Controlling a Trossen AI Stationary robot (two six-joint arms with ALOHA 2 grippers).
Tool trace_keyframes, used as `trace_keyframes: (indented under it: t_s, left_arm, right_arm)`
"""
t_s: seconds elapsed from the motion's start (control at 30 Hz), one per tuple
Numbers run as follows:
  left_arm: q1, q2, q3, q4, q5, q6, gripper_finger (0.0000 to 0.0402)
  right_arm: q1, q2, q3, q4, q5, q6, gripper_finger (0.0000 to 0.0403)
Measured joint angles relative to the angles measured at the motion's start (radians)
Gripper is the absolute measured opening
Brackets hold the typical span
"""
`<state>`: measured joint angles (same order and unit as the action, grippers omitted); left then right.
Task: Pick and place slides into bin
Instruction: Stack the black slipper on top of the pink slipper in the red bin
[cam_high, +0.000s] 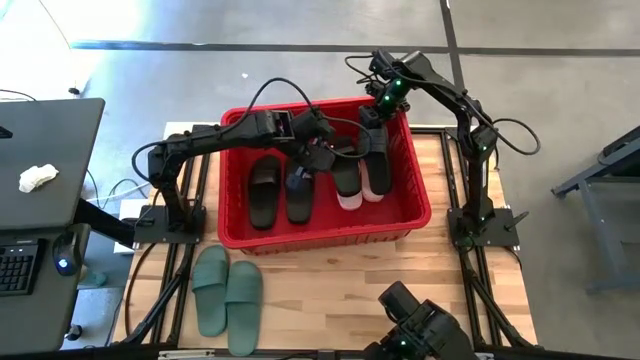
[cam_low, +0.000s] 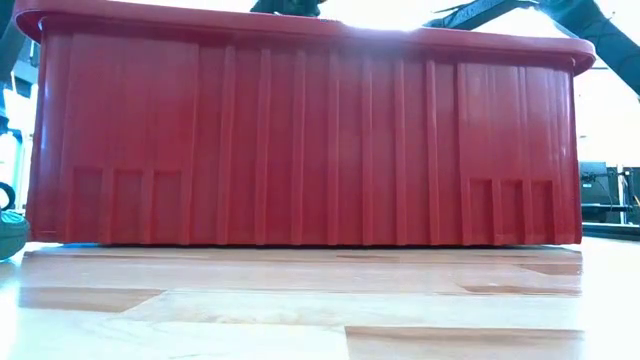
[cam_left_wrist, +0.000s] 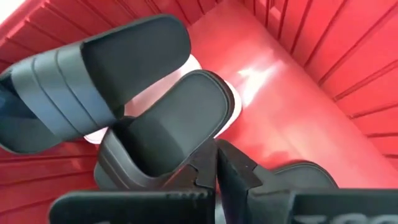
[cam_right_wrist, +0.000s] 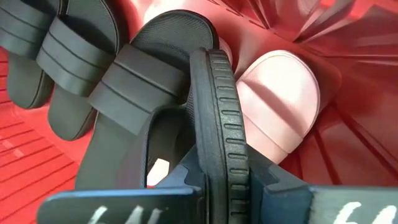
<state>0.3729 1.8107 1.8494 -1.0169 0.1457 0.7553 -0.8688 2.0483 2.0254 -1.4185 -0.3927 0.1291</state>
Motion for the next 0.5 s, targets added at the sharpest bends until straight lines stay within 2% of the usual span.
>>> trace_keyframes:
  t_s: [0.27,0.5]
  left_arm:
    - [0.0,0.0,-0.002,0.005,0.0,0.007,0.0001]
    - [0.0,0.0,-0.001,0.005,0.0,0.007,0.0003]
  right_arm:
    - [0.0,0.0,0.0,-0.001,-0.005,0.002,0.0035]
    - [0.0,0.0,0.0,-0.001,-0.011,0.002,0.0088]
